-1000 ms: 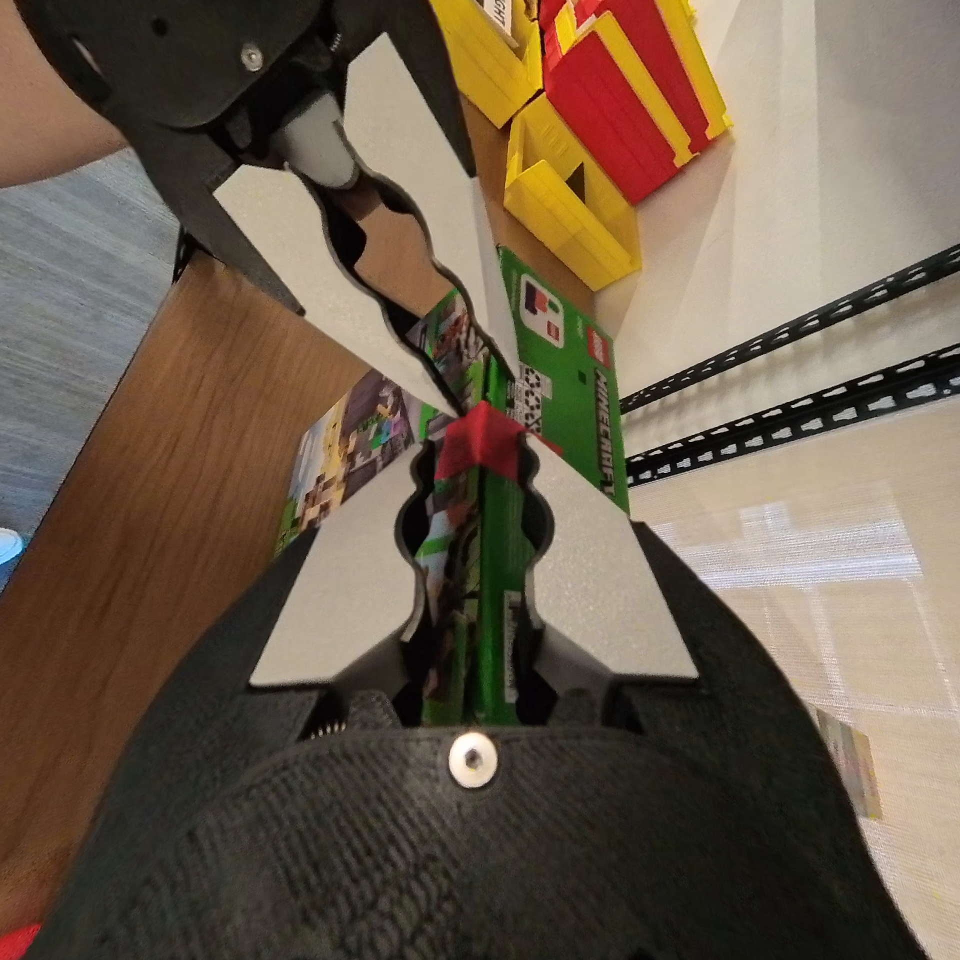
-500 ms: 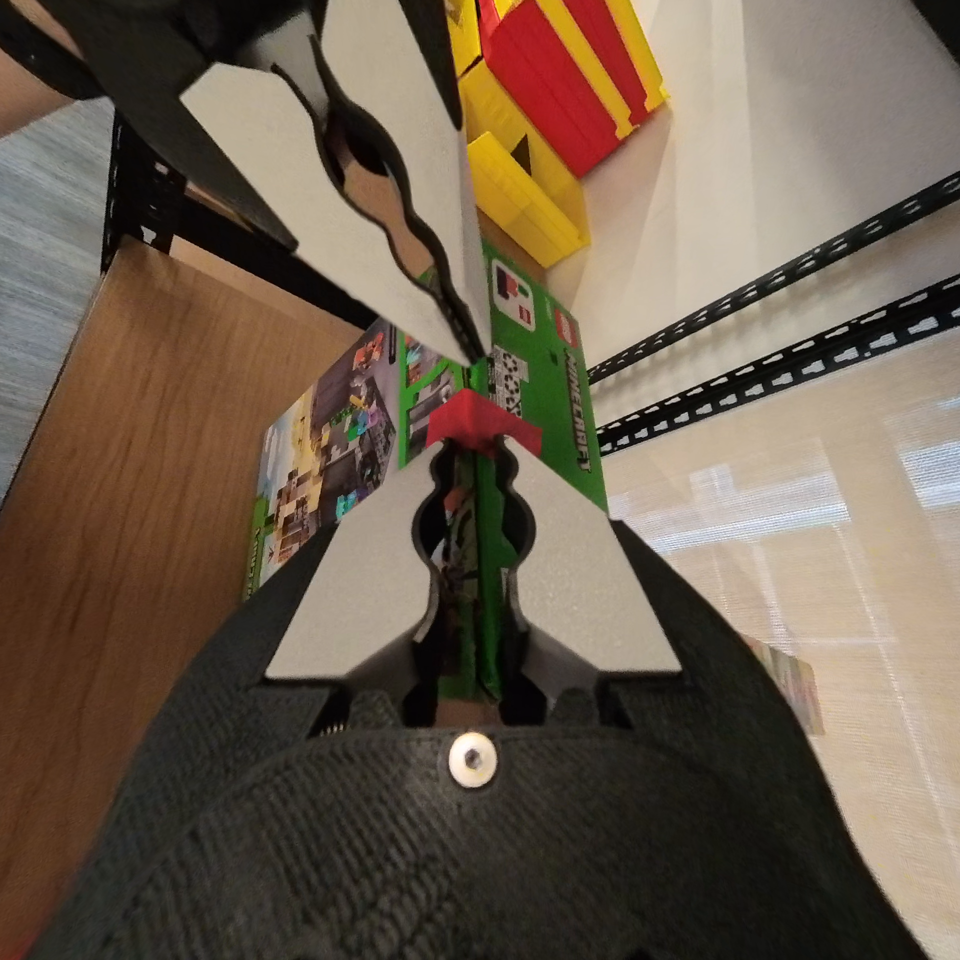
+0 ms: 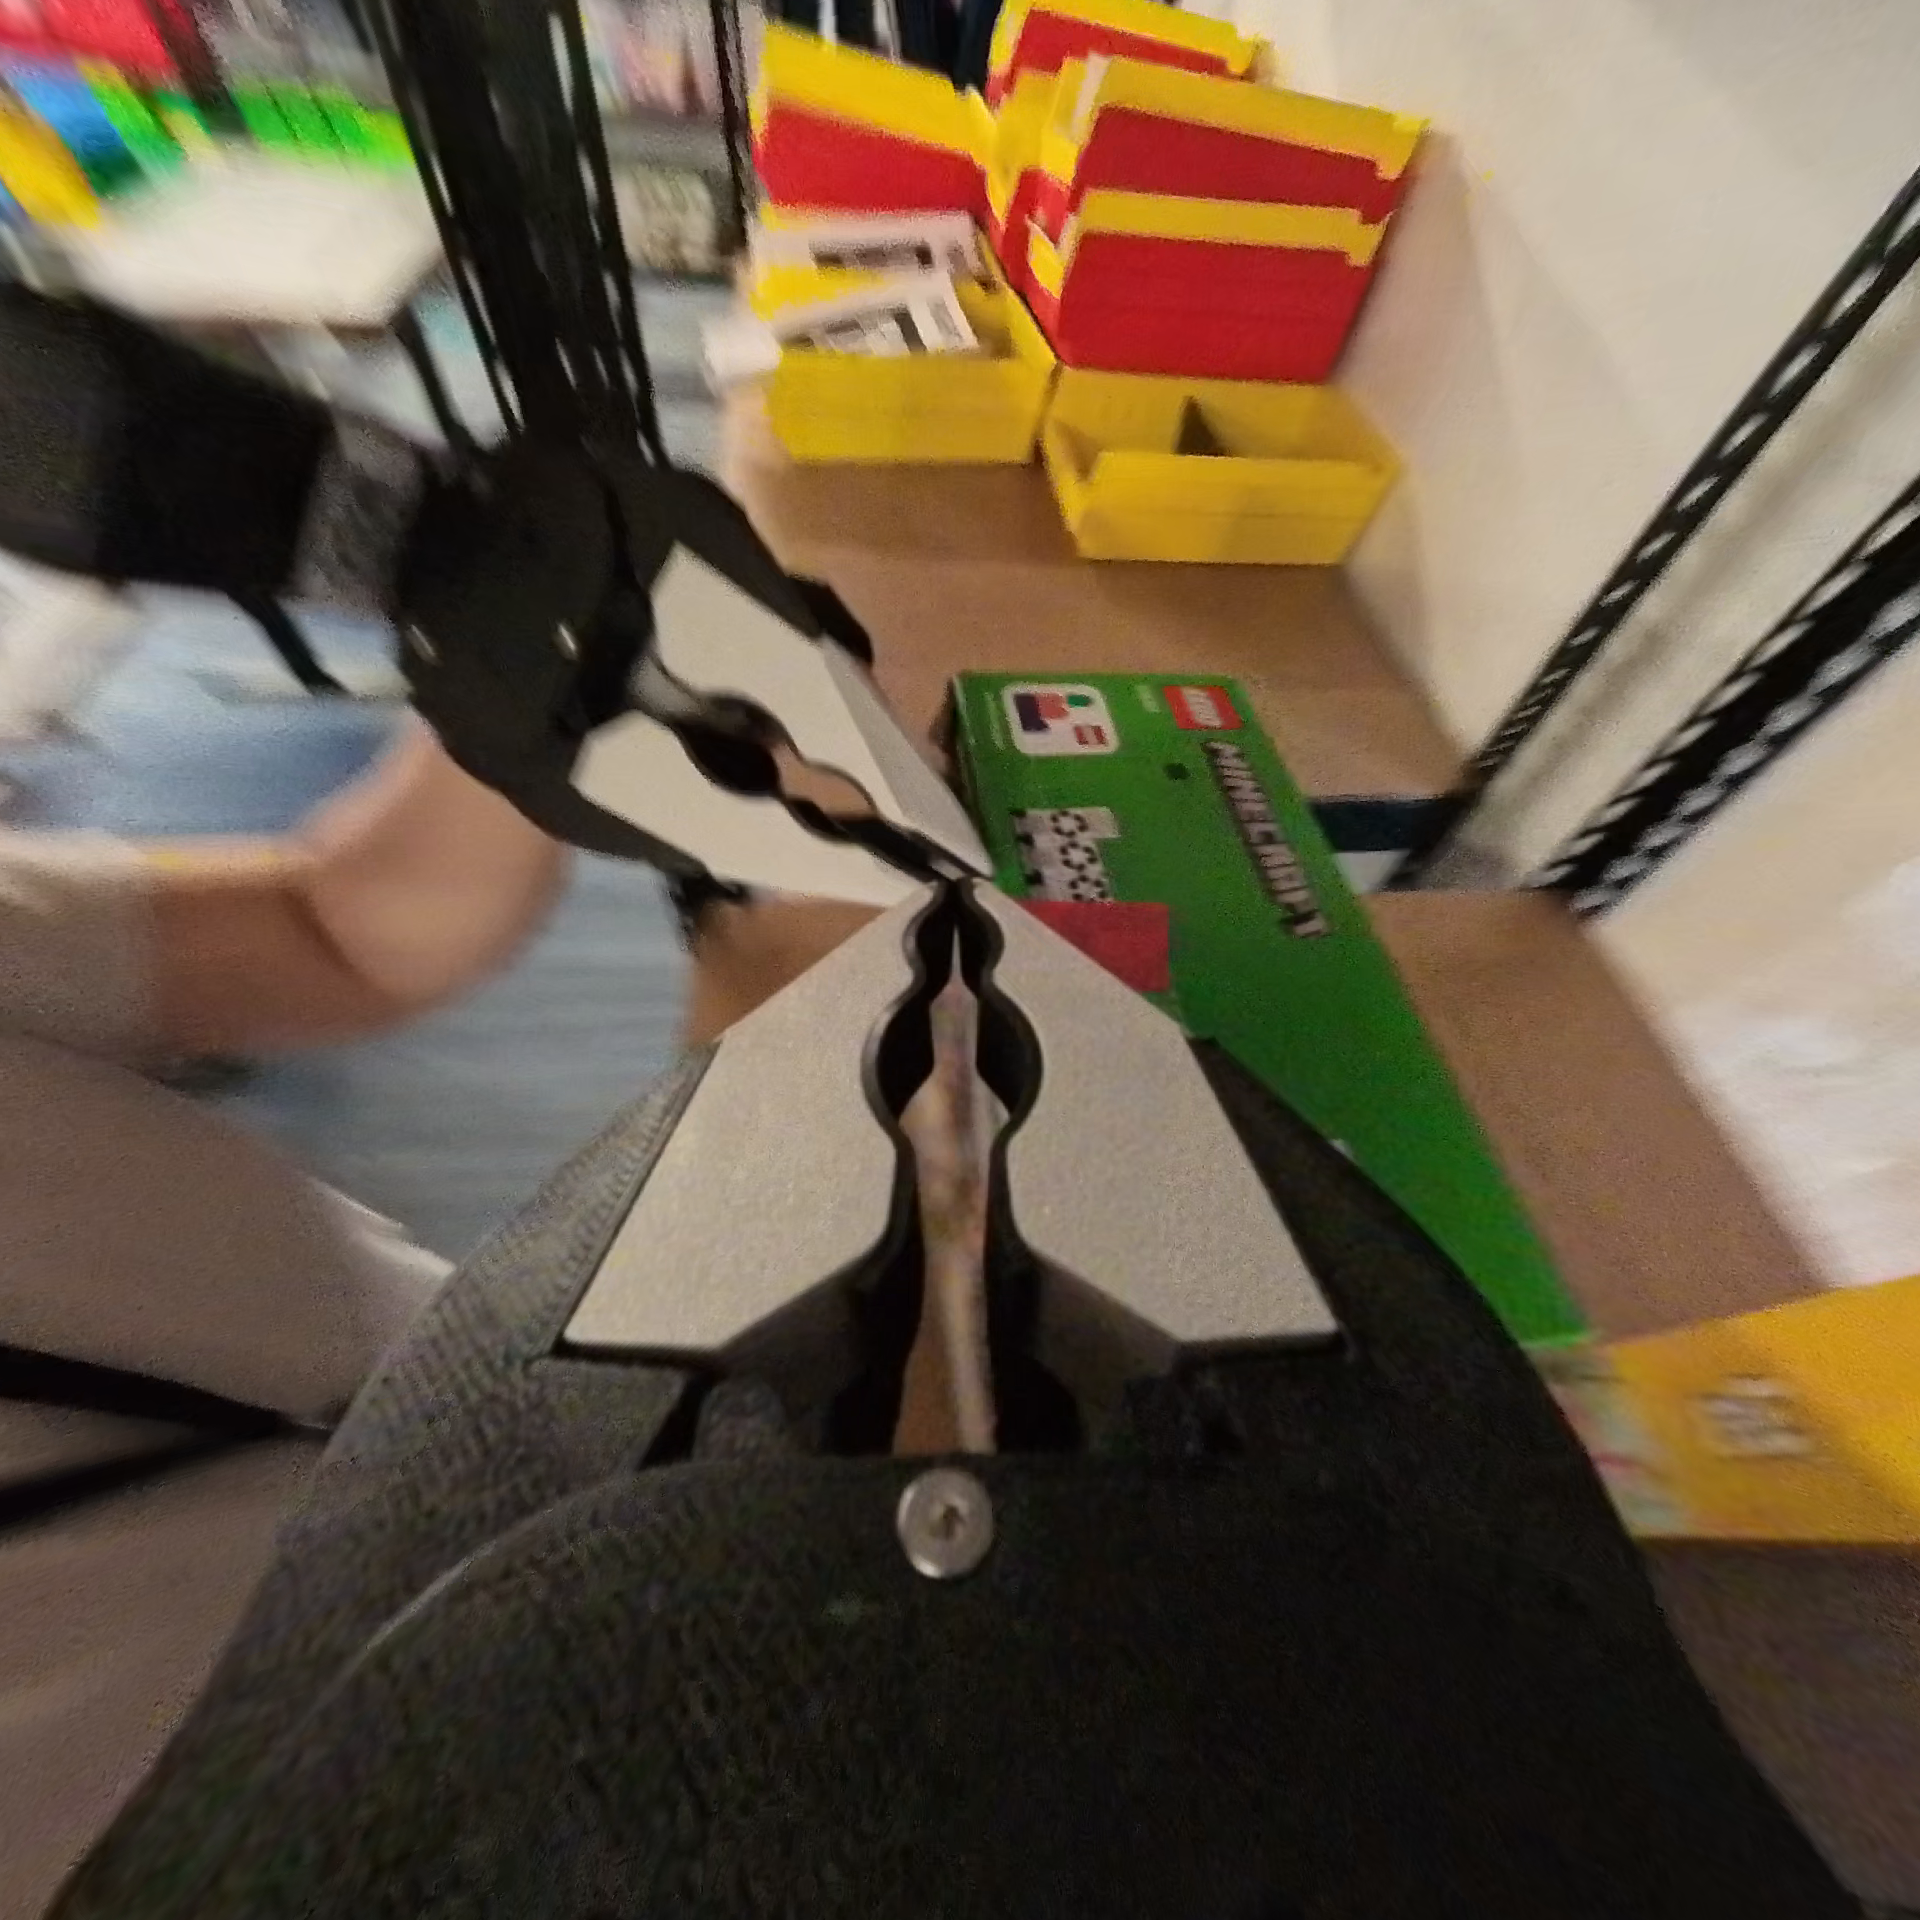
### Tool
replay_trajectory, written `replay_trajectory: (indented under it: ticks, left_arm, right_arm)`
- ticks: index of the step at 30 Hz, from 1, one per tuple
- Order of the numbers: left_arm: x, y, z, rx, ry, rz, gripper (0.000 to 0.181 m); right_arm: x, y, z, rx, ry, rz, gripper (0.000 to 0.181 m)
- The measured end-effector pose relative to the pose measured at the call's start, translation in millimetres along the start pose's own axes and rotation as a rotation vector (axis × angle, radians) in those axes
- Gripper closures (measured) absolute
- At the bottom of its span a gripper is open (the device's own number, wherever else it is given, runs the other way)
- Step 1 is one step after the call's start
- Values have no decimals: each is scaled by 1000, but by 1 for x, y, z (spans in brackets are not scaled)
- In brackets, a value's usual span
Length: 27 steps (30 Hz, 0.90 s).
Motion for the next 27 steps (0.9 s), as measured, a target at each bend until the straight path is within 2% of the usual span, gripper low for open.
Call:
replay_trajectory:
  ticks: [2, 4, 7, 14, 16, 20, 27]
  left_arm:
    - [0, 0, 0, 4, -2, 1, 180]
    - [0, 0, 1, 13, 5, -4, 180]
    - [1, 1, 2, 12, -2, 10, 180]
    - [-2, 9, 8, 30, -25, 70, 174]
    - [-4, 10, 8, 48, -8, 64, 173]
    - [-3, 9, 5, 68, 24, 38, 171]
    - [-5, 4, 3, 34, 64, 19, 154]
  right_arm:
    - [-2, -4, 2, 19, 49, -219, 181]
    - [-12, -10, 2, 2, 139, -329, 181]
    - [-10, -11, -2, 19, 205, -459, 181]
    - [-14, -1, -18, 134, 446, -480, 181]
    - [-23, -3, -23, 102, 518, -456, 181]
    - [-23, 1, -28, 127, 533, -469, 181]
    - [-12, -6, -20, 156, 444, -488, 181]
Point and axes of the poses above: each gripper's, where its closed fingertips meet, z back along the fingers, x out of its top, y = z × x across the jaws, the point moved 1 cm from there along z, back along the fingers, and after that the axes turned 6 degrees about -y, right-handed, at the moved point
